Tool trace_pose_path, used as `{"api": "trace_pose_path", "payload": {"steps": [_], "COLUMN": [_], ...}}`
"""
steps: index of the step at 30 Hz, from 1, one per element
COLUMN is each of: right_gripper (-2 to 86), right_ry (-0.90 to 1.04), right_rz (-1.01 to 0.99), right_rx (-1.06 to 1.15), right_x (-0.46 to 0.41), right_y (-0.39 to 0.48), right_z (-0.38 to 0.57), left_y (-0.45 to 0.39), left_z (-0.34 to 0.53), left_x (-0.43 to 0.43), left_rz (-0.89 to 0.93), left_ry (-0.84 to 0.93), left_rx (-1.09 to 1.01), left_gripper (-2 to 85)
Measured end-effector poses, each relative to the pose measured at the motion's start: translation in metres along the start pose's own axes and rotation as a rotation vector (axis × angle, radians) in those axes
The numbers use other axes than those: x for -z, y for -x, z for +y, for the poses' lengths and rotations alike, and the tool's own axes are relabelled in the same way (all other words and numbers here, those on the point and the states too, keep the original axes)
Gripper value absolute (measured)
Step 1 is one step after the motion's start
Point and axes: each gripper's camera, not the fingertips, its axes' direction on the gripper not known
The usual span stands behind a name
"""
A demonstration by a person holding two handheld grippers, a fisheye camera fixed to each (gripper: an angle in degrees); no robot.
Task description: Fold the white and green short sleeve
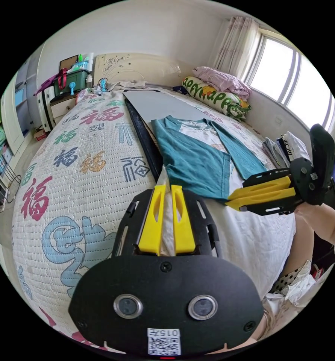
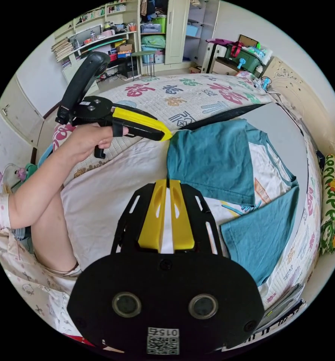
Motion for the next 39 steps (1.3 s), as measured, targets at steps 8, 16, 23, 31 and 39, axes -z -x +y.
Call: {"api": "trace_pose_path", "payload": {"steps": [8, 16, 23, 31, 39], "right_gripper": [5.4, 8.2, 7.4, 4.0, 6.8], "right_ry": [-0.004, -0.172, -0.074, -0.032, -0.176], "right_rz": [-0.120, -0.022, -0.024, -0.016, 0.047], "right_rx": [-0.070, -0.462, -0.545, -0.487, -0.546], "right_x": [0.022, 0.079, 0.062, 0.067, 0.144], "right_y": [0.012, -0.071, -0.080, -0.039, -0.071], "right_z": [-0.034, -0.058, -0.116, -0.170, -0.160], "left_y": [-0.010, -0.044, -0.088, -0.105, -0.077], "left_z": [0.015, 0.036, 0.051, 0.064, 0.059], "left_x": [0.034, 0.071, 0.048, 0.048, 0.099], "left_rz": [-0.027, 0.209, 0.222, 0.216, 0.208], "left_ry": [-0.008, -0.130, 0.059, 0.089, -0.164], "left_rx": [-0.023, -0.218, -0.384, -0.356, -0.110], "left_gripper": [1.9, 3.0, 5.4, 5.0, 4.4]}}
